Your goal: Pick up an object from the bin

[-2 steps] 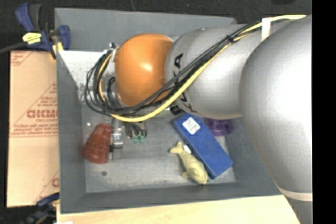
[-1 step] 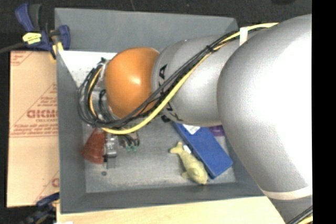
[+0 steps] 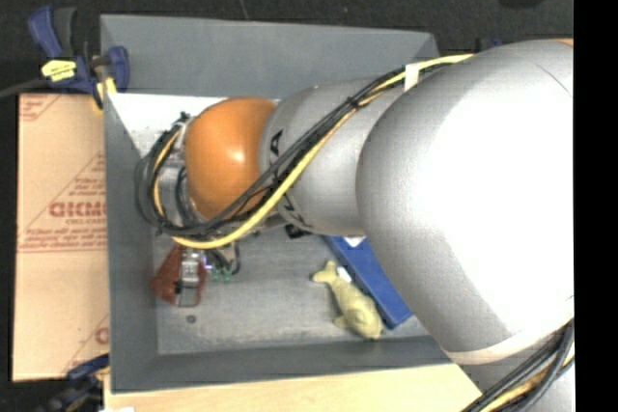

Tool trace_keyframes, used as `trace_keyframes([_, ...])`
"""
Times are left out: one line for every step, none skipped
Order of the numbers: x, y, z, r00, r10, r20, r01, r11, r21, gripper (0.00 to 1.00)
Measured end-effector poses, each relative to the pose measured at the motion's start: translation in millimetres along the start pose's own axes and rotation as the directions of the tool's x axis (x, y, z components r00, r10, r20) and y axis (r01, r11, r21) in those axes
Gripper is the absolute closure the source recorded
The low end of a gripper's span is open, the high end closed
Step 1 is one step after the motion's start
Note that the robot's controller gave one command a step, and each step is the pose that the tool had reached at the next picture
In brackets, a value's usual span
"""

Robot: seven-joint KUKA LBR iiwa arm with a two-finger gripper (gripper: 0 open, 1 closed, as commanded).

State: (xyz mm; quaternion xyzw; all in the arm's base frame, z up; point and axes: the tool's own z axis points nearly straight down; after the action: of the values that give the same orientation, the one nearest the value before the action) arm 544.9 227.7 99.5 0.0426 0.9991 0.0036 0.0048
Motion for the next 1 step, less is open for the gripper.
trace_keyframes([-15.1,-23.8,8.4,0.929,-0.369,0.006,0.369,0.929,-0.001,1.00])
